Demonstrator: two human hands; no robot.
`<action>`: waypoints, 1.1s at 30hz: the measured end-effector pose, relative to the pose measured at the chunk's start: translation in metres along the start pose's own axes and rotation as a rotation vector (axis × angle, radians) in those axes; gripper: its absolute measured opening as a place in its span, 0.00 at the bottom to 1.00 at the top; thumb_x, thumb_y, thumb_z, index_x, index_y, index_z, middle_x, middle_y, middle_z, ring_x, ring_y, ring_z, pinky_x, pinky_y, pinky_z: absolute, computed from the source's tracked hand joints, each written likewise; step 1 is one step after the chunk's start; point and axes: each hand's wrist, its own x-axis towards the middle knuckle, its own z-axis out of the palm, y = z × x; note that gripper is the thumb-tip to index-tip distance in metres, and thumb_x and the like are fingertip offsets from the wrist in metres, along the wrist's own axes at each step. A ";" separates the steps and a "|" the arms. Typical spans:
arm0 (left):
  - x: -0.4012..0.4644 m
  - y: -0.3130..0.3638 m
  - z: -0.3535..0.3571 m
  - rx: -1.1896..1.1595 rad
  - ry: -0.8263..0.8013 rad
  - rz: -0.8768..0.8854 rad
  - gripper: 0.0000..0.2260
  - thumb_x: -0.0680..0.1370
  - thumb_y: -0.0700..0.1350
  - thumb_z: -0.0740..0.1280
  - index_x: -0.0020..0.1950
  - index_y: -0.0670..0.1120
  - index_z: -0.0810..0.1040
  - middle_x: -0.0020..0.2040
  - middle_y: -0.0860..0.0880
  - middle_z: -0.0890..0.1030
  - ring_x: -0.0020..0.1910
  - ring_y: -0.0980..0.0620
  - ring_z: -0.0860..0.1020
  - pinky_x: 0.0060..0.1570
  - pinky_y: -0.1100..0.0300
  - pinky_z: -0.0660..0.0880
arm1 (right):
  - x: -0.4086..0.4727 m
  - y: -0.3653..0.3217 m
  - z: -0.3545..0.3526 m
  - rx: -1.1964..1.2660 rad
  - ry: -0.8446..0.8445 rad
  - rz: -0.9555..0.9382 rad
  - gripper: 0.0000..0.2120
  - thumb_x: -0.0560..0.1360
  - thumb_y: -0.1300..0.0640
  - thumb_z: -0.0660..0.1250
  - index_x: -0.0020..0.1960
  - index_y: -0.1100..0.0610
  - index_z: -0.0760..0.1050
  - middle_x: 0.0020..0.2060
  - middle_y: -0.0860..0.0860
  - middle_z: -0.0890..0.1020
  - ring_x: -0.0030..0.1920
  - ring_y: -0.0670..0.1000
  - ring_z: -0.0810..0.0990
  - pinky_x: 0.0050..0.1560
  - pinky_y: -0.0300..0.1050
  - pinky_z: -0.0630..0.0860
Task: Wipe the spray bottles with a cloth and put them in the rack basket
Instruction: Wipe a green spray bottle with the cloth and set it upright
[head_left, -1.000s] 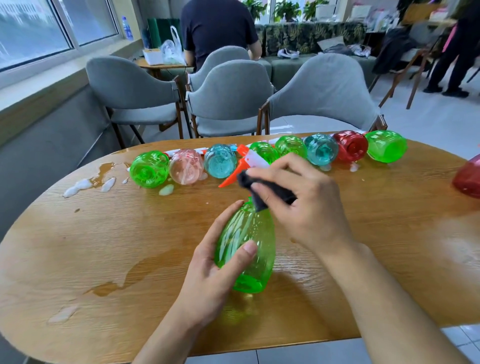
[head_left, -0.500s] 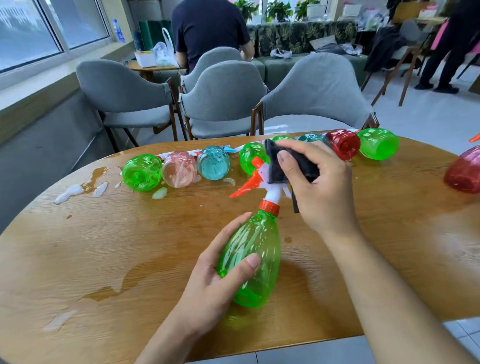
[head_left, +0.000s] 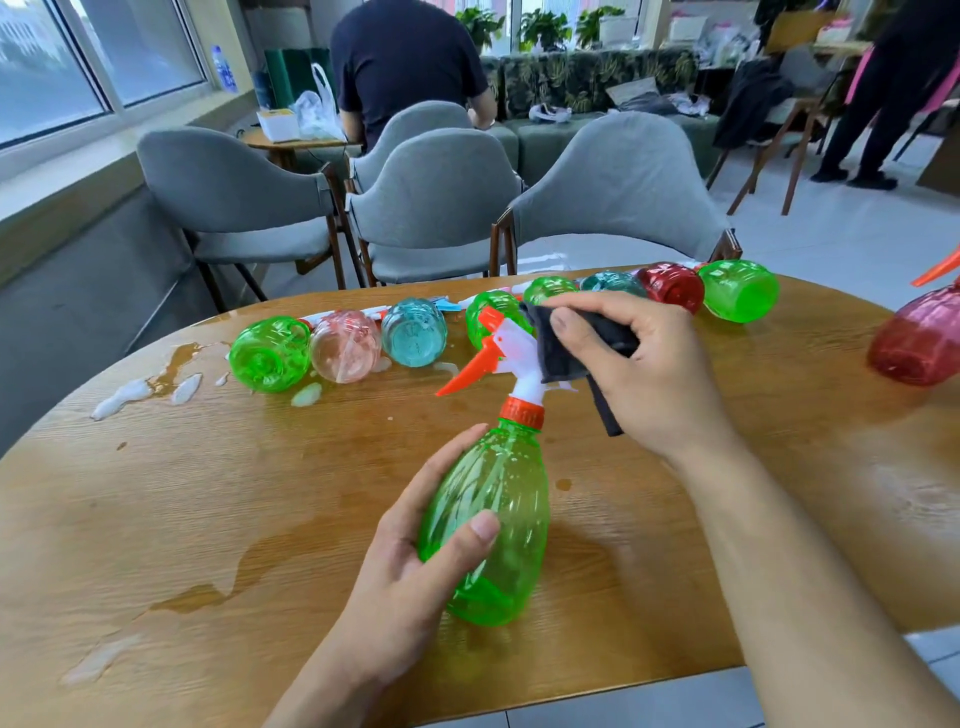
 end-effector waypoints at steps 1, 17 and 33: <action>0.000 0.000 0.002 0.000 -0.009 0.000 0.25 0.74 0.56 0.72 0.72 0.65 0.78 0.68 0.54 0.83 0.66 0.53 0.82 0.60 0.64 0.78 | -0.001 -0.004 0.007 0.017 -0.003 -0.043 0.07 0.82 0.56 0.71 0.58 0.50 0.86 0.51 0.44 0.88 0.54 0.42 0.85 0.56 0.37 0.78; 0.001 0.000 0.005 0.036 0.024 -0.006 0.28 0.75 0.55 0.72 0.76 0.57 0.76 0.69 0.56 0.83 0.67 0.55 0.81 0.61 0.65 0.77 | -0.018 -0.017 0.029 -0.355 0.052 -0.388 0.11 0.80 0.52 0.74 0.61 0.51 0.86 0.49 0.48 0.80 0.48 0.49 0.81 0.46 0.49 0.81; -0.003 0.001 0.002 0.027 0.031 0.037 0.25 0.75 0.55 0.71 0.73 0.64 0.77 0.67 0.55 0.83 0.65 0.55 0.82 0.60 0.66 0.77 | -0.006 -0.007 0.018 -0.087 0.124 -0.154 0.09 0.82 0.56 0.71 0.61 0.53 0.86 0.50 0.46 0.84 0.54 0.47 0.83 0.55 0.41 0.78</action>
